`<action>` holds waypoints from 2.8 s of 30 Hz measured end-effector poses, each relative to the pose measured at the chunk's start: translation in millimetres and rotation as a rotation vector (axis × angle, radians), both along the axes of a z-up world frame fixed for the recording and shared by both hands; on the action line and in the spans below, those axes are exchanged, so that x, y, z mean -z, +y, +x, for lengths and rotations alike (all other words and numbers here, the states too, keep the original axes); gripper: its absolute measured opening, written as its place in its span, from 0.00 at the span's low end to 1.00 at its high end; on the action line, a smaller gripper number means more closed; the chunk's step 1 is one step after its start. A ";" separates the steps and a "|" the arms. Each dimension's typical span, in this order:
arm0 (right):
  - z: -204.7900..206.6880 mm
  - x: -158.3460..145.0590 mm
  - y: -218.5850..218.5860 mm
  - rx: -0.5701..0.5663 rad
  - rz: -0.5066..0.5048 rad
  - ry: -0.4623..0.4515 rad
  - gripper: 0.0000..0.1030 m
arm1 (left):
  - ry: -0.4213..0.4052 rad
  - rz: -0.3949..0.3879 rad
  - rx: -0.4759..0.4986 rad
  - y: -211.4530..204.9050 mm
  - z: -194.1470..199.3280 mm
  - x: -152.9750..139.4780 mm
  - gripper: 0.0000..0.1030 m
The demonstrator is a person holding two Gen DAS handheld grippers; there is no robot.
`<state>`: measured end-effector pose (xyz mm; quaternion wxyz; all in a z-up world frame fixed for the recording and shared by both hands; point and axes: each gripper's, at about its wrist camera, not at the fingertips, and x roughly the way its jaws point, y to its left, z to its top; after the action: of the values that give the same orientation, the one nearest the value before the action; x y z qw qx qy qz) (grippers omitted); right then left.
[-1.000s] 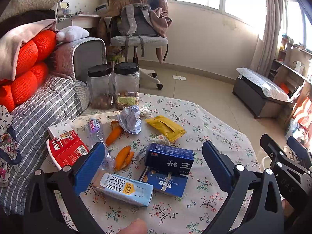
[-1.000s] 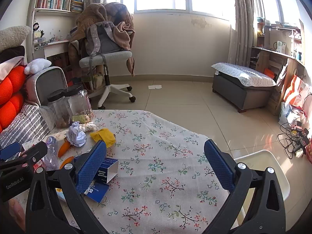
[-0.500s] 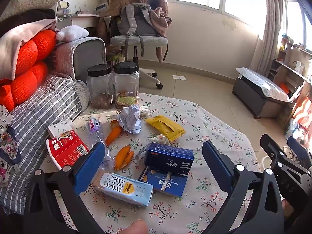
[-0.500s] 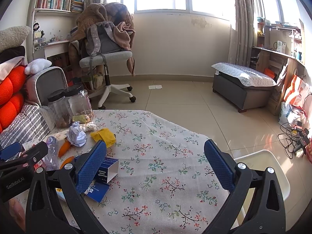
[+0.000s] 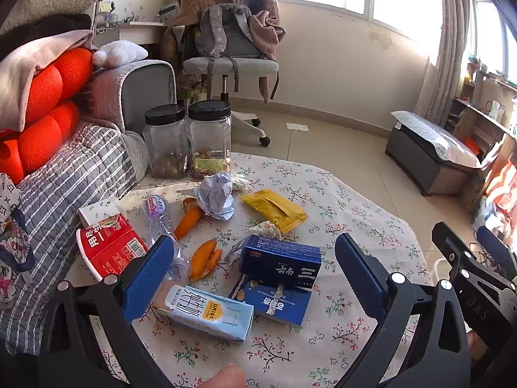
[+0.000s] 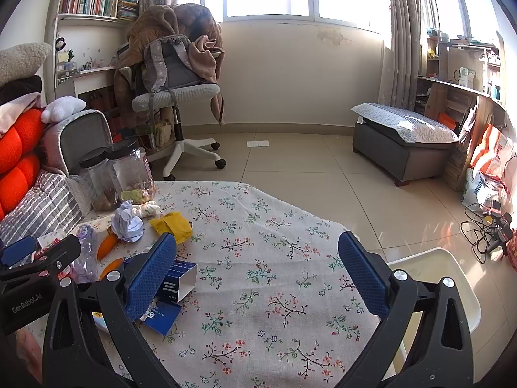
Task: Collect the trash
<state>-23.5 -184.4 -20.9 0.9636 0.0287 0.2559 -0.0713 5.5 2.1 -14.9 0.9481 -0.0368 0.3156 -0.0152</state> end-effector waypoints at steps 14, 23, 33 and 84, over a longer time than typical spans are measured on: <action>0.0 1.9 0.4 -0.001 0.002 0.005 0.93 | 0.014 -0.005 -0.005 4.1 -2.1 4.9 0.94; 18.7 29.5 1.1 -0.021 0.024 0.197 0.93 | 0.097 -0.062 -0.095 25.3 13.4 14.8 0.94; 19.2 31.0 -7.3 -0.023 0.011 0.297 0.93 | 0.306 -0.117 -0.193 89.2 36.0 53.0 0.94; 251.0 85.3 120.5 -0.400 -0.101 0.649 0.93 | 0.092 -0.307 -0.003 120.2 87.1 -26.2 0.59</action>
<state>227.5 -63.9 -106.2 0.8277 -0.0932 0.5442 0.1001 92.6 122.3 11.3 0.9159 -0.1824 0.3524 -0.0602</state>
